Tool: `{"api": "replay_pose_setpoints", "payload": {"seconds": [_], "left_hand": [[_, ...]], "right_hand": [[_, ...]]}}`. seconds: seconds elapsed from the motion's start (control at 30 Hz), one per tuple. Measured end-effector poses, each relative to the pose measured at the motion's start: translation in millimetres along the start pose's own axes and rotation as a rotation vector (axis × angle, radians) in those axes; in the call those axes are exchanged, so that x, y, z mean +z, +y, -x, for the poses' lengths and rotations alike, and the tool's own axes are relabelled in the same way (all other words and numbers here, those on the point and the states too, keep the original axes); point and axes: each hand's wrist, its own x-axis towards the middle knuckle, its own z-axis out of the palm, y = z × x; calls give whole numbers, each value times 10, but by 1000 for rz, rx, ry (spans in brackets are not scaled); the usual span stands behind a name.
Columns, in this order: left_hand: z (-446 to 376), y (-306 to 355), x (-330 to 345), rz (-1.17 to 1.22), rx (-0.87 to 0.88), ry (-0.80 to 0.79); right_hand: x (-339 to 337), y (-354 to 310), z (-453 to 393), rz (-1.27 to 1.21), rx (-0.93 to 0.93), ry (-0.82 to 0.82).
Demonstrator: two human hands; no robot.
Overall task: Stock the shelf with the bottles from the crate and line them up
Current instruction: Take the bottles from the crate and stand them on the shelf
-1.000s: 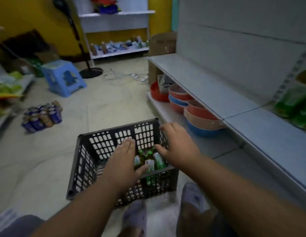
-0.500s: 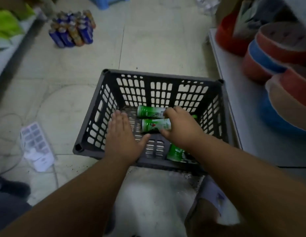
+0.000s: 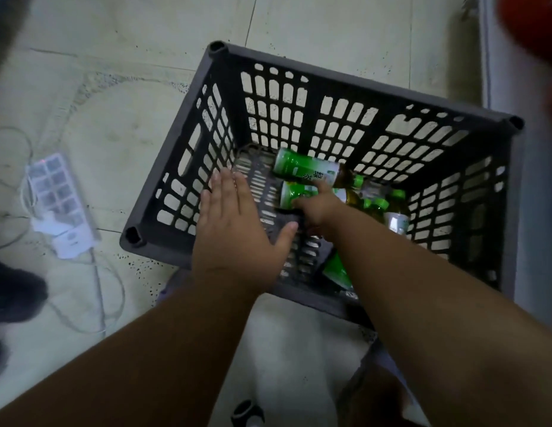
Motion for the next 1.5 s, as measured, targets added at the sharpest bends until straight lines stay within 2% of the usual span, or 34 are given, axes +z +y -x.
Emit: {"api": "replay_pose_setpoints", "payload": {"seconds": [0.1, 0.27, 0.33, 0.4, 0.57, 0.77, 0.97, 1.1, 1.17, 1.23, 1.3, 1.37, 1.43, 1.5], "left_hand": [[-39, -4, -5, -5, 24, -2], [-22, -2, -5, -16, 56, -21], [-16, 6, -18, -14, 69, -19], [5, 1, -31, -5, 76, -21], [2, -8, -13, 5, 80, -25], [-3, -4, -6, 12, 73, -52], [-7, -10, -5, 34, 96, -51], [18, -4, -59, 48, 95, -40], [7, -14, -76, 44, 98, -73], [12, -27, -132, 91, 106, -142], [24, -22, -264, 218, 94, -248], [66, 36, -502, 387, 81, -309], [133, 151, -803, 541, 104, -309], [233, 324, -1132, 666, 176, -297]], "right_hand": [[30, 102, -237, -66, 46, -3], [68, 355, -409, -23, 76, 129], [60, 421, -545, -308, 199, 199], [75, 319, -498, -581, 353, 203], [25, 202, -609, -718, 476, 122], [32, 222, -638, -938, 396, 163], [-83, 296, -413, -759, 466, 21], [-280, 203, -86, -859, 370, -78], [-357, 142, 108, -847, 233, -70], [-472, 53, 395, -721, 56, 7], [-621, -47, 735, -624, -84, 83], [-772, -162, 1145, -690, -157, 23], [-891, -289, 1615, -790, -209, -60], [-1007, -367, 2068, -721, -304, -30]]}}
